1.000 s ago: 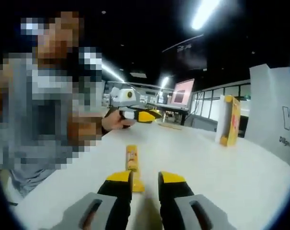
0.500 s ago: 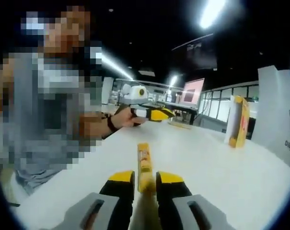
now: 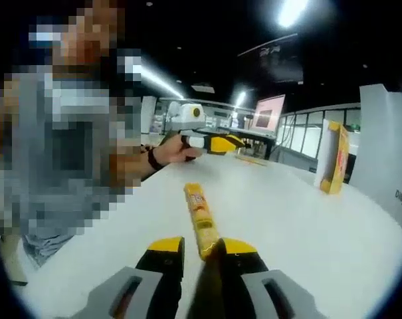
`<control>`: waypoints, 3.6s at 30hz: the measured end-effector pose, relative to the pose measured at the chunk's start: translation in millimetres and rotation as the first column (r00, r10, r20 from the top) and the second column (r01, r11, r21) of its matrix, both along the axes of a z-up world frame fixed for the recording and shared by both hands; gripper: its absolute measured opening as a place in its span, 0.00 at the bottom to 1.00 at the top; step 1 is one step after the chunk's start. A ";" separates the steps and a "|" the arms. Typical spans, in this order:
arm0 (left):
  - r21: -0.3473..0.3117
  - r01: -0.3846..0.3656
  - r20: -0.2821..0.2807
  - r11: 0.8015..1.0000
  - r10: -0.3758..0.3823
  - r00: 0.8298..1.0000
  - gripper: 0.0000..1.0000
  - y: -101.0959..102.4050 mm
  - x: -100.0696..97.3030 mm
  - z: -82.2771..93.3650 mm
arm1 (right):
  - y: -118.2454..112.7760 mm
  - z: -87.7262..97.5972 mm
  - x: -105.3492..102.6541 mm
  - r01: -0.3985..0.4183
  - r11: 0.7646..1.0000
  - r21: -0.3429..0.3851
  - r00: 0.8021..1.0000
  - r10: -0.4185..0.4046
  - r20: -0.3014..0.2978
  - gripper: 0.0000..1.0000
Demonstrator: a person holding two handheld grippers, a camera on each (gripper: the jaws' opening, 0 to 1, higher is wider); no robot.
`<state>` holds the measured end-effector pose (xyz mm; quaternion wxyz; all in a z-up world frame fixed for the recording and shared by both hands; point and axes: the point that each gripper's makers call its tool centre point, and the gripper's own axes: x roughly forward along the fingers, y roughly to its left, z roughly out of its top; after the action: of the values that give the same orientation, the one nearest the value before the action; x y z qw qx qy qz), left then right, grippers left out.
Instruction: Tear open the coffee pouch, take out the coffee, and pour the coffee from the pouch into the cup
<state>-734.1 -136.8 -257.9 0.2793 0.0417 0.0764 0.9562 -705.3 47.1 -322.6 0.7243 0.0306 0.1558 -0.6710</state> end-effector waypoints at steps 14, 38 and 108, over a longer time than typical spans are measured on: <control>0.040 0.044 0.035 0.998 -0.045 0.998 0.23 3.2 1.2 -0.8 | 2.1 -3.2 4.0 -0.008 0.999 0.047 0.998 0.005 0.066 0.20; 0.048 0.254 0.283 0.966 -0.257 0.924 0.25 44.6 87.5 -4.4 | 33.9 13.9 43.5 0.593 0.761 0.263 0.763 -0.635 0.117 0.25; -0.050 0.448 0.570 0.893 -0.343 0.747 0.42 82.6 73.4 -39.7 | 37.8 22.4 51.6 0.654 0.731 0.196 0.700 -0.683 0.211 0.33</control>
<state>-660.7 -54.2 -297.6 0.4885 -0.2435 0.0706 0.8349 -653.7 84.9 -300.2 0.4424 0.2138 0.0697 -0.8681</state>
